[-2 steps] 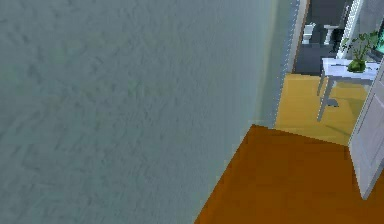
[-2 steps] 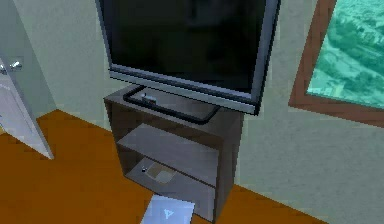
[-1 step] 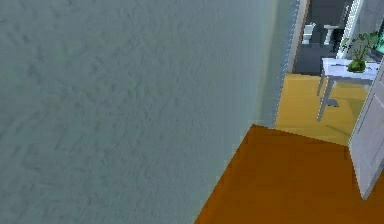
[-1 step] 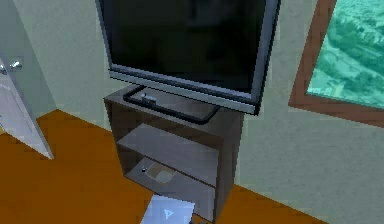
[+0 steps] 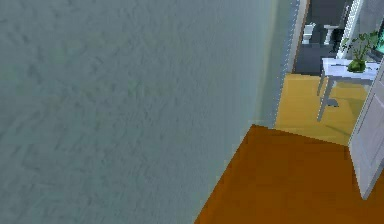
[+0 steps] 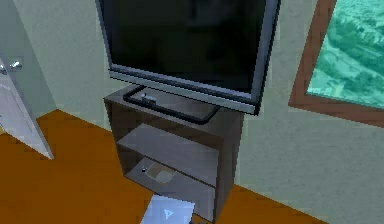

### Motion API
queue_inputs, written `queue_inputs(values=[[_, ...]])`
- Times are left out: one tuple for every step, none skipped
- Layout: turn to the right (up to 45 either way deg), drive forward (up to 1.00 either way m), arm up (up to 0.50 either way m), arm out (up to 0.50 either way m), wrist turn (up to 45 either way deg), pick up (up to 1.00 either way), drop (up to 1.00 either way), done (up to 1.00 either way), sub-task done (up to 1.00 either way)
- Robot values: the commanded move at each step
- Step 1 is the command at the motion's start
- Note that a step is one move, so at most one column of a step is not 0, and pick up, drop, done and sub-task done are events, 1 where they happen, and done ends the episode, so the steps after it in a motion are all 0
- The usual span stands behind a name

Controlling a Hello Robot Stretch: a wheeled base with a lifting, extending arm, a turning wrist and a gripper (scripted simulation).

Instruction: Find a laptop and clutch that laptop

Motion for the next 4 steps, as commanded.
queue_inputs(values=[[0.0,0.00,0.00,0.00,45.0,0.00,0.00,0.00,0.00],[0.0,0.00,0.00,0.00,45.0,0.00,0.00,0.00,0.00],[0.0,0.00,0.00,0.00,42.0,0.00,0.00,0.00,0.00],[0.0,0.00,-0.30,0.00,0.0,0.00,0.00,0.00,0.00]])
